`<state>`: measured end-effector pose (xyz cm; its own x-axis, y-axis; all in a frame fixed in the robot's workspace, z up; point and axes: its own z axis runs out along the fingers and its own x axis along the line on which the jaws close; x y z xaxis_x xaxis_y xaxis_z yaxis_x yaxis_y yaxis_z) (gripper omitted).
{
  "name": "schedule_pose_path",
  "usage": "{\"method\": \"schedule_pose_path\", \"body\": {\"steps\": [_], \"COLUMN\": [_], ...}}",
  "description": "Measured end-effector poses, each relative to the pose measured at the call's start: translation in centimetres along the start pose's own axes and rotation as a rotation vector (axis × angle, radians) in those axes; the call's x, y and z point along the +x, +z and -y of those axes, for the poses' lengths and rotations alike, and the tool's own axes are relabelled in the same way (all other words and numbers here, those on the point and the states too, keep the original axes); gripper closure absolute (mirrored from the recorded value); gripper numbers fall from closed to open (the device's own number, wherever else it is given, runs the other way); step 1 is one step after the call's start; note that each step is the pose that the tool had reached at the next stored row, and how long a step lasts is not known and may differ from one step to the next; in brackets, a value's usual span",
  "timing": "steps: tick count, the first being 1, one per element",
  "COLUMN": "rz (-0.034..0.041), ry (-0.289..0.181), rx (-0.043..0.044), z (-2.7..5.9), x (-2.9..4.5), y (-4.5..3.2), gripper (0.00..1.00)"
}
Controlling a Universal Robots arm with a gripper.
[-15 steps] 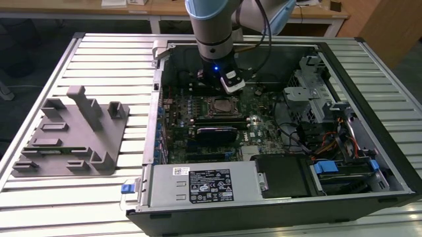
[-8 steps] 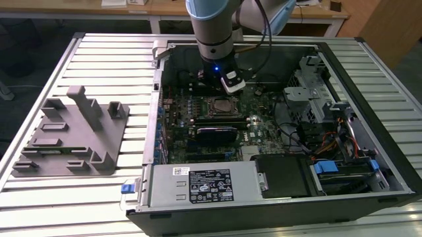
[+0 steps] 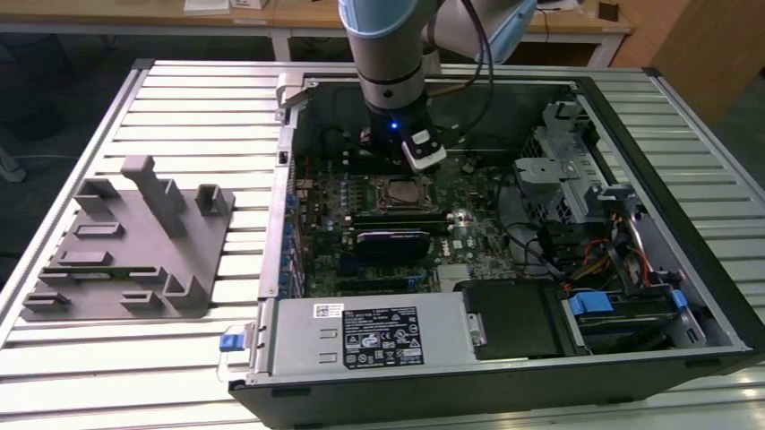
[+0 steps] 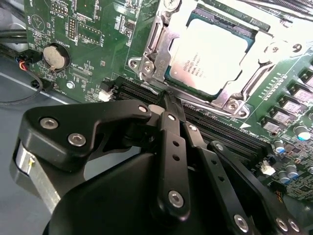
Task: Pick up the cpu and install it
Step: 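Install the first cpu locking lever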
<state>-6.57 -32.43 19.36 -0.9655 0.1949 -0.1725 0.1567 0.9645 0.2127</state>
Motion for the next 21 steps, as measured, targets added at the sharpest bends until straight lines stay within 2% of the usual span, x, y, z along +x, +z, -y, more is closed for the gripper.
{"method": "schedule_pose_path", "body": {"steps": [7,21], "rz": [0.0014,0.0017], "ry": [0.003,0.004], "rx": [0.0043,0.0043], "z": [-0.03,0.22], "x": [-0.3,-0.67], "y": [0.13,0.24], "gripper": [0.89,0.89]}}
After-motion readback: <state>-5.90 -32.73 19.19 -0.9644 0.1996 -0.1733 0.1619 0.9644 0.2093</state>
